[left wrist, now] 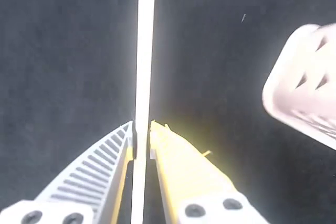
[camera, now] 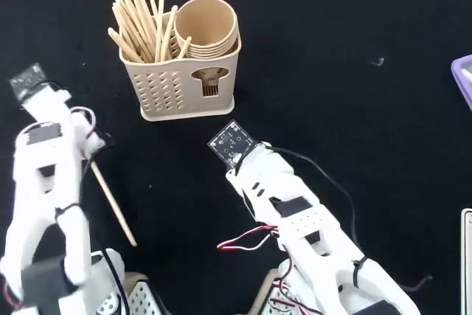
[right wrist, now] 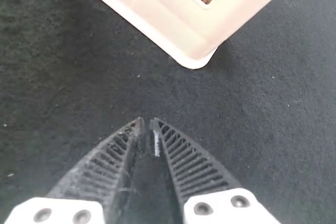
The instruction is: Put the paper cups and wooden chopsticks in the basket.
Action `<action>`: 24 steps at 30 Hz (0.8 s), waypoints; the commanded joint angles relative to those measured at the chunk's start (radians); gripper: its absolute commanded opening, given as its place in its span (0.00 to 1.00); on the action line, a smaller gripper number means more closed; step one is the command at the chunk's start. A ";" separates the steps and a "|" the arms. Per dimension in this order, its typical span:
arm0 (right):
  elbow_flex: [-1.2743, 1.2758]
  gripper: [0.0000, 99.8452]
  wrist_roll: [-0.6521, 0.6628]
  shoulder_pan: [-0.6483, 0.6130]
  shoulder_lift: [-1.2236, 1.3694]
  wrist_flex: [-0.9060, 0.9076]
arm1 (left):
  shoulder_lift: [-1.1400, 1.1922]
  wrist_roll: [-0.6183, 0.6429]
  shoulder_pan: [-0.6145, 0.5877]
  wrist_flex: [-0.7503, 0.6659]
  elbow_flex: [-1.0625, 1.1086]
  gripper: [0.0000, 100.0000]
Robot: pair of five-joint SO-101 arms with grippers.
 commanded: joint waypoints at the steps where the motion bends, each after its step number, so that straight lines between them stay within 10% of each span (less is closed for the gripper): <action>1: -0.002 0.03 0.005 0.017 -0.031 -0.021 | -0.161 -0.115 -0.033 -0.014 -0.033 0.03; 24: -0.001 0.03 0.005 0.018 -0.031 -0.017 | -0.509 -0.115 0.162 -0.253 -0.372 0.03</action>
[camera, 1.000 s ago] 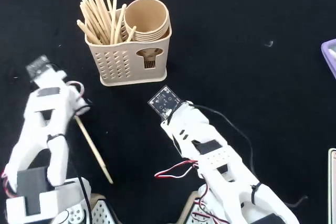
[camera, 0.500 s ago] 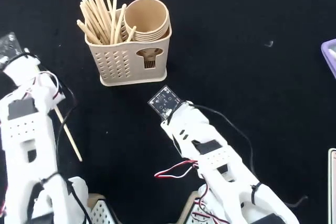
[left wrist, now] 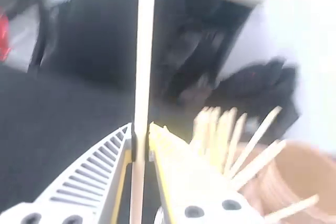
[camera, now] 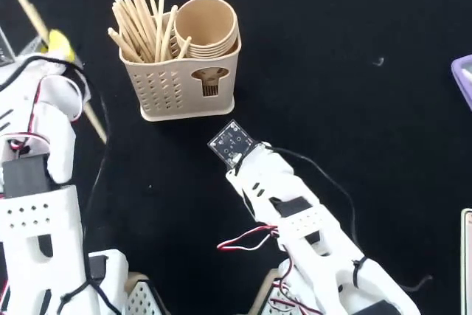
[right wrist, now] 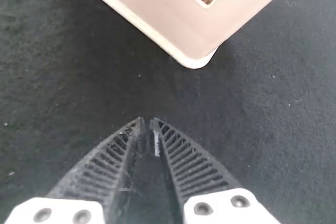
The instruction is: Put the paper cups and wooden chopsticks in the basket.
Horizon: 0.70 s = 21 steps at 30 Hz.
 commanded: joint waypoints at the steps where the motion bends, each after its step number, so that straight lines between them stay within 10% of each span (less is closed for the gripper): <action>1: -0.004 0.03 0.005 0.018 -0.031 -0.017 | -0.026 -0.006 0.047 -0.081 -0.136 0.03; 11: -0.004 0.03 0.005 0.018 -0.031 -0.017 | -0.025 -0.005 0.166 -0.095 -0.262 0.03; 21: -0.004 0.03 0.005 0.018 -0.031 -0.017 | 0.063 -0.009 0.220 -0.508 -0.193 0.03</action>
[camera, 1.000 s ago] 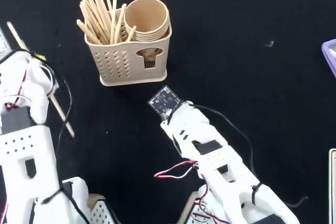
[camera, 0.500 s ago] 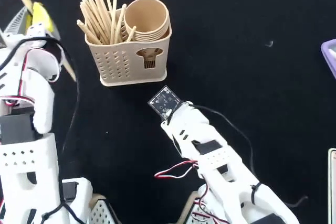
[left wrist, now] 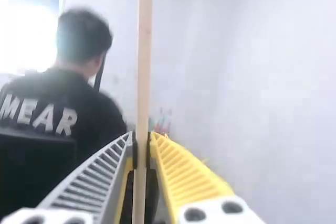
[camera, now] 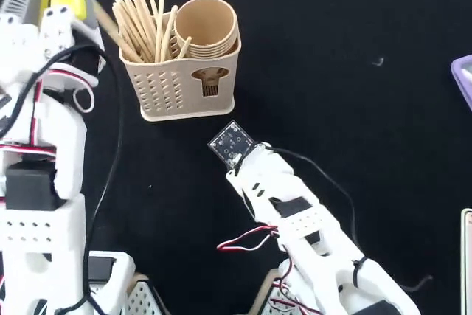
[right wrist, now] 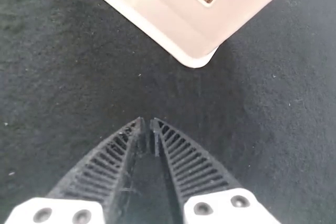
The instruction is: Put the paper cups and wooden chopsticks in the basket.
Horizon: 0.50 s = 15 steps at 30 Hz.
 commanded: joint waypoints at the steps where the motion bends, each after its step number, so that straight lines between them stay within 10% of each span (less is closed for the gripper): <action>1: -0.004 0.03 0.005 0.018 -0.031 -0.017 | 0.086 -0.009 0.016 -0.118 0.013 0.03; 15: -0.004 0.03 0.005 0.018 -0.031 -0.017 | 0.385 -0.014 0.010 -0.236 -0.093 0.03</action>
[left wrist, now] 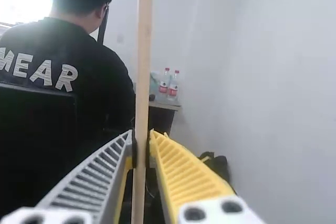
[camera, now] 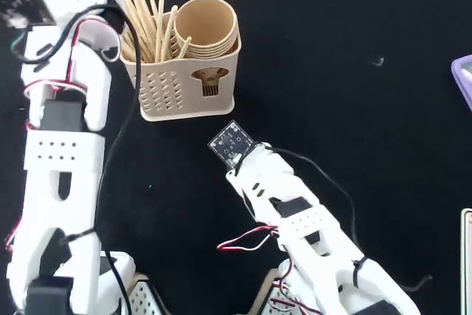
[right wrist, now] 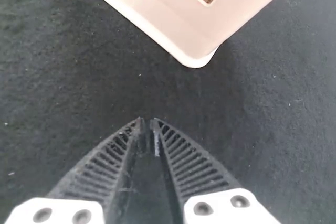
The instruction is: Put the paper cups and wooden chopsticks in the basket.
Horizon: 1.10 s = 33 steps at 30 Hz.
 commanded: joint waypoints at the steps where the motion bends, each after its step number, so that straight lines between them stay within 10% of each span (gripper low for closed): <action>1: -0.004 0.03 0.005 0.018 -0.031 -0.017 | 0.037 -0.012 0.007 -0.034 -0.074 0.03; 21: -0.004 0.03 0.005 0.018 -0.031 -0.017 | 0.078 -0.048 0.015 -0.020 0.108 0.08; 33: -0.004 0.03 0.005 0.018 -0.031 -0.017 | 0.078 -0.061 0.004 0.463 -0.216 0.15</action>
